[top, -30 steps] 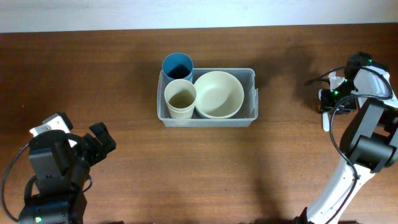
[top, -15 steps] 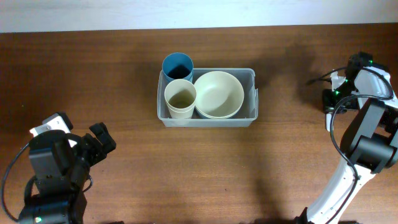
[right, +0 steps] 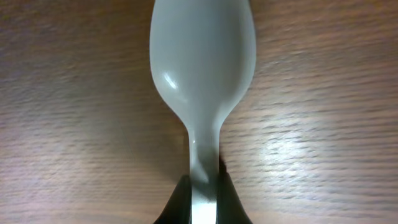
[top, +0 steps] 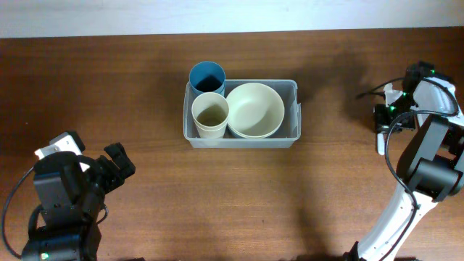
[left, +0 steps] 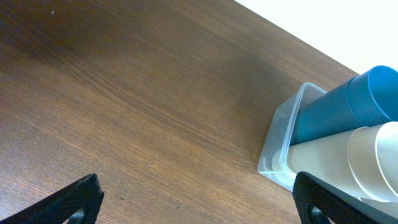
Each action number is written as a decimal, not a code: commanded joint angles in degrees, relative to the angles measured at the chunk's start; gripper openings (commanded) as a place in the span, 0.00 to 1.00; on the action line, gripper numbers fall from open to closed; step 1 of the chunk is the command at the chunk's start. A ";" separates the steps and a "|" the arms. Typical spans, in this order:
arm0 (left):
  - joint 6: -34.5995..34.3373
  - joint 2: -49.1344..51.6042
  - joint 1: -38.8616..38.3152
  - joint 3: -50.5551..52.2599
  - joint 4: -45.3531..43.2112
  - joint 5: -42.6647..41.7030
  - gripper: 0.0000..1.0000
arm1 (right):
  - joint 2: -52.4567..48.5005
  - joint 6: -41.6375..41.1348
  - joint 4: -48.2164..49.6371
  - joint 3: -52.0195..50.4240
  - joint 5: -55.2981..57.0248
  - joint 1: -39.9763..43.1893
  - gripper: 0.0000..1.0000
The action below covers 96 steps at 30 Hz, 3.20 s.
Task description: Pack container
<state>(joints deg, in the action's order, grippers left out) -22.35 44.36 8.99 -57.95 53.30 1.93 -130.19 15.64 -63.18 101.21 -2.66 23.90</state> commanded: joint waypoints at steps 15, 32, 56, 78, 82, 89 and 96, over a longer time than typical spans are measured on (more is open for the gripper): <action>-0.57 -0.17 0.17 0.39 -0.09 -0.24 1.00 | -0.68 -0.13 -15.54 24.33 -9.81 -1.44 0.04; -0.57 -0.17 0.17 0.39 -0.09 -0.24 1.00 | -0.70 -7.80 -5.55 7.41 -2.47 -1.77 0.99; -0.57 -0.17 0.17 0.39 -0.09 -0.24 1.00 | -0.70 -9.31 3.80 -1.70 0.33 -7.80 0.99; -0.57 -0.17 0.17 0.39 -0.09 -0.22 1.00 | -0.70 -9.94 4.72 -3.28 0.48 -7.76 0.22; -0.57 -0.17 0.17 0.39 -0.09 -0.24 1.00 | -0.70 -10.60 4.76 -3.28 1.03 -7.76 0.06; -0.57 -0.17 0.17 0.39 -0.09 -0.24 1.00 | -0.70 -11.69 5.18 -3.26 1.01 -7.76 0.04; -0.57 -0.17 0.17 0.39 -0.09 -0.24 0.99 | -0.68 -11.69 2.47 0.20 -0.31 -7.76 0.04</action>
<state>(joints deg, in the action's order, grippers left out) -22.35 44.36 8.99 -57.95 53.30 1.93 -129.69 4.69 -59.22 99.92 0.16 16.80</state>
